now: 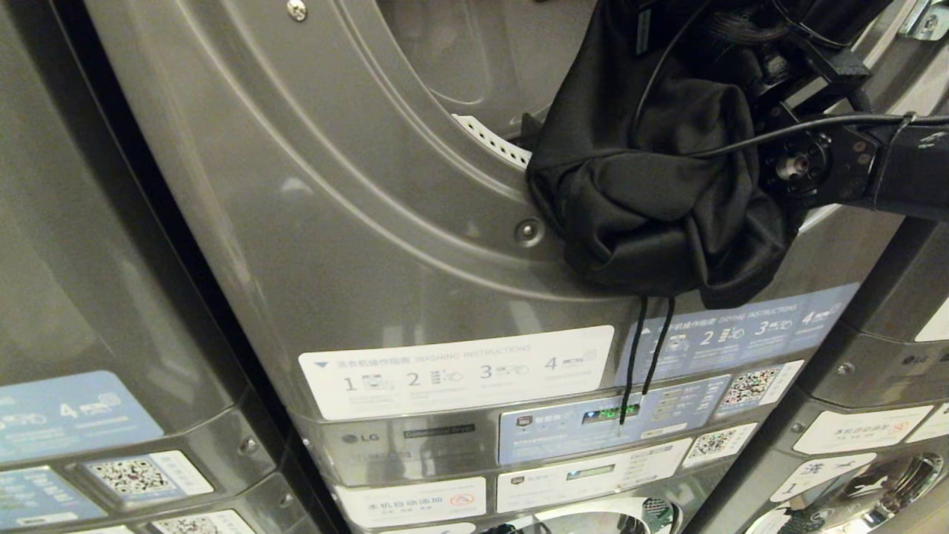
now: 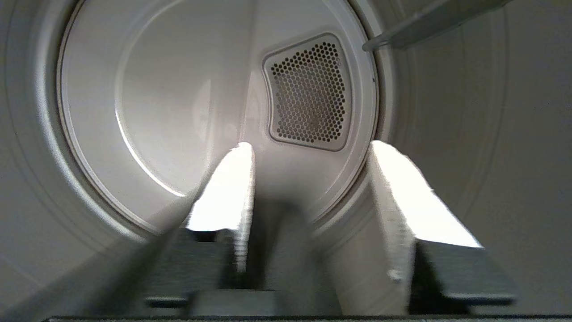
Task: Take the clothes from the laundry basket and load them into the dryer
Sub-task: Put the clothes in the dryer
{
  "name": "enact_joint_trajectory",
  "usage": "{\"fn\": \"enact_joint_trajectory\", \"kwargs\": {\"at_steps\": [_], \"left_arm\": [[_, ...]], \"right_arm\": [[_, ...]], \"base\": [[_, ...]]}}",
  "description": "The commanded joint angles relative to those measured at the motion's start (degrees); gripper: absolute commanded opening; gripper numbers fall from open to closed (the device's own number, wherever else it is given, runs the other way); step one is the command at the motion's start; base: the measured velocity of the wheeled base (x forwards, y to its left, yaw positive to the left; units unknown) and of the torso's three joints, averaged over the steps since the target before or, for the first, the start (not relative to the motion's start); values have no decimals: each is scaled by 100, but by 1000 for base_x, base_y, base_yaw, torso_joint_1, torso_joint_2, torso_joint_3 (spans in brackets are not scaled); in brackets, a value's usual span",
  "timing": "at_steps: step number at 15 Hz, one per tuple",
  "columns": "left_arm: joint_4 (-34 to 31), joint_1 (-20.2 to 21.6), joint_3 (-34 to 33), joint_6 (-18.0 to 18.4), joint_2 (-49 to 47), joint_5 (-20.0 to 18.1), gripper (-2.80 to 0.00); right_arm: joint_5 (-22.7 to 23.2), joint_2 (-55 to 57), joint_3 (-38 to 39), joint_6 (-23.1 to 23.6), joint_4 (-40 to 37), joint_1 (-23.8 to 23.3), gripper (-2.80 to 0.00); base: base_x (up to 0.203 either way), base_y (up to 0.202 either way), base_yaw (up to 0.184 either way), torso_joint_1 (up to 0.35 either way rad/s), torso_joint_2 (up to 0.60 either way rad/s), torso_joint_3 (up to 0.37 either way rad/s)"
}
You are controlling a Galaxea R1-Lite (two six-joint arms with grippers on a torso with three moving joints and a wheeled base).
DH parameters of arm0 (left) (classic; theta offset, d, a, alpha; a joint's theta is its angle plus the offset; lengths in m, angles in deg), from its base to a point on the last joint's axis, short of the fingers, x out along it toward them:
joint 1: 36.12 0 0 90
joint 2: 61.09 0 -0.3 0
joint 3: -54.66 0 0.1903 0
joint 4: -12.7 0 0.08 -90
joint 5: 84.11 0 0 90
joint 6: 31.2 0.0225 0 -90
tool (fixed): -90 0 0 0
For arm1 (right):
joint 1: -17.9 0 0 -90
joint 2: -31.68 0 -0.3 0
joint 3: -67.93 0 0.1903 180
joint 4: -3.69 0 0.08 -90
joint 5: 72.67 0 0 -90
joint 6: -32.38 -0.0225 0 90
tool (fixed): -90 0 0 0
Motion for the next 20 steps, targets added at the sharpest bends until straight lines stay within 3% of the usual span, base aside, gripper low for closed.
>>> {"fn": "enact_joint_trajectory", "kwargs": {"at_steps": [1,10,18,20], "left_arm": [[2,0,-169,-8,2,4,-280],[2,0,-167,0,2,-5,-280],[9,-2,-167,1,2,-13,-280],[11,0,-167,1,2,-13,-280]], "right_arm": [[4,-15,-1,17,25,8,0],[-3,-560,-3,-221,10,49,0],[66,-1107,79,-227,-422,739,0],[59,-1553,523,-229,-669,974,0]], "base": [[0,0,0,0,0,0],[0,0,0,0,0,0],[0,0,0,0,0,0],[0,0,0,0,0,0]]}}
